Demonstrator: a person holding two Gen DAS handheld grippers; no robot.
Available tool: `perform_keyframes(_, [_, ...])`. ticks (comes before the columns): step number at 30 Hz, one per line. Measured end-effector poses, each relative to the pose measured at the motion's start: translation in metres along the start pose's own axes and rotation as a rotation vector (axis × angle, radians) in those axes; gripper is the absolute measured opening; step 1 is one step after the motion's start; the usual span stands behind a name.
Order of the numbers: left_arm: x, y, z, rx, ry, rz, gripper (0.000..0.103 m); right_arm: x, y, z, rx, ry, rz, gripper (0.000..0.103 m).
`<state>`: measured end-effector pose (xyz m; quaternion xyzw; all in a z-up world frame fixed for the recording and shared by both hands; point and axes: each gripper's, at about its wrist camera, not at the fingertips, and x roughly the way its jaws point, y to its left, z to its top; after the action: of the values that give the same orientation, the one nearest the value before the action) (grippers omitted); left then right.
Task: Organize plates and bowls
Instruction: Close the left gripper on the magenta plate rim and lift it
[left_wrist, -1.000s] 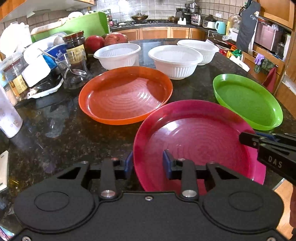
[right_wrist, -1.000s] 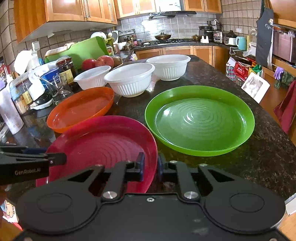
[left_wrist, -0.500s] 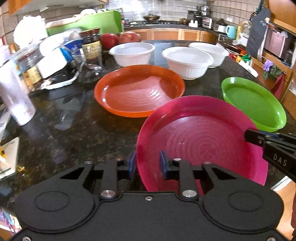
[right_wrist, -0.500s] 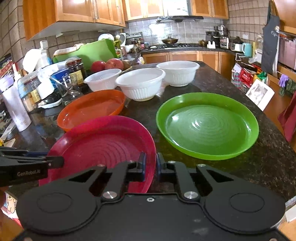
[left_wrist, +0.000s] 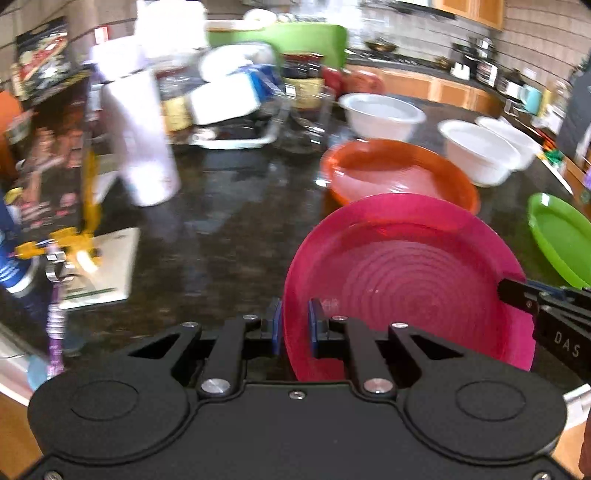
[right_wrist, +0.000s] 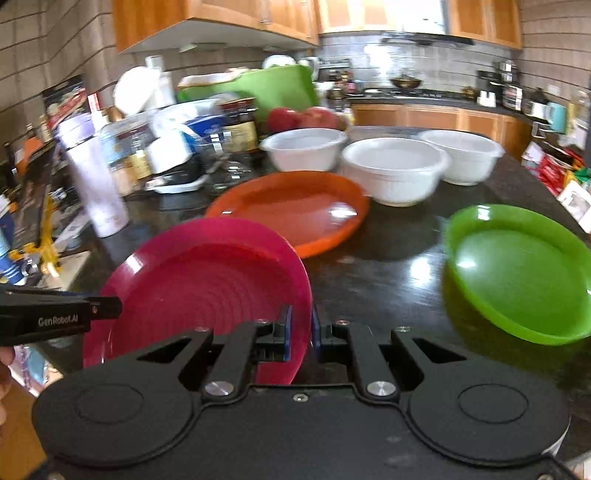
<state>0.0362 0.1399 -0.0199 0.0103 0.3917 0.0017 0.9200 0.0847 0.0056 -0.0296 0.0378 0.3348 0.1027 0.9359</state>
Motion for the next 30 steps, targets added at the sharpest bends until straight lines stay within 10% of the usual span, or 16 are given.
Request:
perform_keyframes(10, [0.000,0.046,-0.001,-0.036,-0.008,0.080,0.019,0.024,0.036,0.010,-0.040,0.033,0.060,0.013])
perform_keyframes(30, [0.016,0.070,0.005,0.012,0.005,0.010,0.021,0.039,0.053,0.009,0.010,0.046,-0.019,0.016])
